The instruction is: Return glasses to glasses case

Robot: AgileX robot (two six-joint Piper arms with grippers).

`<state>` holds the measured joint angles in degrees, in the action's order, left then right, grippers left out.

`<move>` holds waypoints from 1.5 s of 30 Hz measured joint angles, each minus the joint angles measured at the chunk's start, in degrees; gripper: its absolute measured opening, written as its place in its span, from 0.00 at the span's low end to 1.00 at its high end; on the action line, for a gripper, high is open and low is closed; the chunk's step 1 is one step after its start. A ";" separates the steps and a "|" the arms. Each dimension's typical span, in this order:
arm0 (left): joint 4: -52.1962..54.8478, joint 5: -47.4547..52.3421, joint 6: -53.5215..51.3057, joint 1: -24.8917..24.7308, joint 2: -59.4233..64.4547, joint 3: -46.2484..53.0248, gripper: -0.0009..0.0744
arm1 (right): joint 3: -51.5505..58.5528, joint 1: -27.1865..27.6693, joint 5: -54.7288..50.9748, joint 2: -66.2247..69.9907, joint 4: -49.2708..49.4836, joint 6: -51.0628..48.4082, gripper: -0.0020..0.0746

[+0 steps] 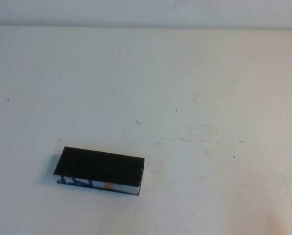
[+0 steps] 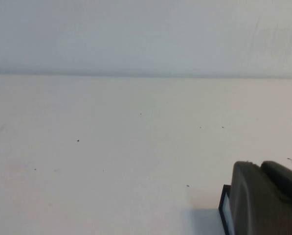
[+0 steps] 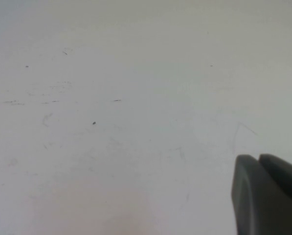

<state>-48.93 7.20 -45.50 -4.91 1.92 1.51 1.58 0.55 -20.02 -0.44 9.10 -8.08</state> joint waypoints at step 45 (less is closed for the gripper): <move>47.22 14.90 41.13 0.00 -2.54 0.00 0.01 | 0.00 0.00 -0.09 0.00 0.40 -0.10 0.01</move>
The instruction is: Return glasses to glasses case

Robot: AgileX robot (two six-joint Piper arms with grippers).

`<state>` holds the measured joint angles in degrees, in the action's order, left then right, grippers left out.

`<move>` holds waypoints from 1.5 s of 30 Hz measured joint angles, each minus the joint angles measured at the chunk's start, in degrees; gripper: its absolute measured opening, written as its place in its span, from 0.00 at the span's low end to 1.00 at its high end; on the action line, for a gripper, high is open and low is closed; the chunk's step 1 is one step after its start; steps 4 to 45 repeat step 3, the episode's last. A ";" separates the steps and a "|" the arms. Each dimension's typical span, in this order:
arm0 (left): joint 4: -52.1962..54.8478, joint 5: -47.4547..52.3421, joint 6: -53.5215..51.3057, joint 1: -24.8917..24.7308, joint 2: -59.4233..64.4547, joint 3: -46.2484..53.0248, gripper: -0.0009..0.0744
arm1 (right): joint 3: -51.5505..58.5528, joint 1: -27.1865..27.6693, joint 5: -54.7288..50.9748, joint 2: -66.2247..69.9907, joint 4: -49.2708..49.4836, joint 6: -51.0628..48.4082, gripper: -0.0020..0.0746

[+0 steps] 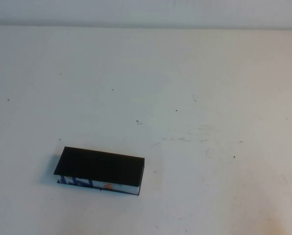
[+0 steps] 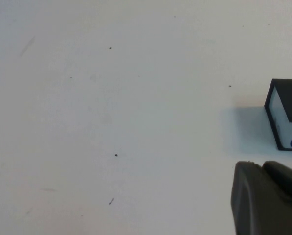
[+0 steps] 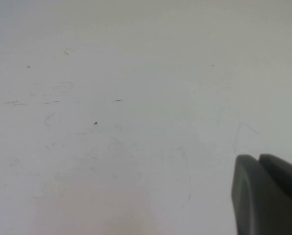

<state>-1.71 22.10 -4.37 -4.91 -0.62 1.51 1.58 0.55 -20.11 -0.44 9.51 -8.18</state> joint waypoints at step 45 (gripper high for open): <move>0.00 0.00 0.00 0.00 0.00 0.00 0.01 | 0.00 0.00 0.00 0.00 0.00 0.00 0.01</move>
